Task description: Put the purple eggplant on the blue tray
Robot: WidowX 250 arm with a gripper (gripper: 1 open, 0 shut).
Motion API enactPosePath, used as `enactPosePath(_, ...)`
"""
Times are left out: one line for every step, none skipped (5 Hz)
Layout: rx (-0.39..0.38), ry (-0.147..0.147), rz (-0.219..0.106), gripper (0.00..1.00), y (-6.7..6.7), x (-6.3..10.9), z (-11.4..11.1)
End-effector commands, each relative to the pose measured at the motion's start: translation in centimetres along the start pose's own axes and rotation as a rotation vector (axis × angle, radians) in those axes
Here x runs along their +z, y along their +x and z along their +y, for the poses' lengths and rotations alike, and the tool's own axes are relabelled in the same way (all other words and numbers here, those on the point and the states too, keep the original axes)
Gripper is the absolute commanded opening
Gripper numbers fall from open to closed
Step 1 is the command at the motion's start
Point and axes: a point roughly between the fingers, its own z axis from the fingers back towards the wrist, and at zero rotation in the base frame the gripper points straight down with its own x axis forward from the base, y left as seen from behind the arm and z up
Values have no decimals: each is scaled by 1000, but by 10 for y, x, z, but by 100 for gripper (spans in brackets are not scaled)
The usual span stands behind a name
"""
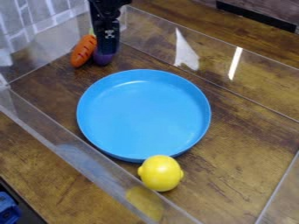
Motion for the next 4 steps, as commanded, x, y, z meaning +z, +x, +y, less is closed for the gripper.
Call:
enactPosePath(-29, 53, -47, 100, 9, 10, 7)
enactPosePath(-50, 54, -53, 100, 7, -1, 7)
enactPosePath(-52, 56, -54, 100, 8, -3, 7)
enactPosePath(-55, 58, -59, 100, 11, -2, 3)
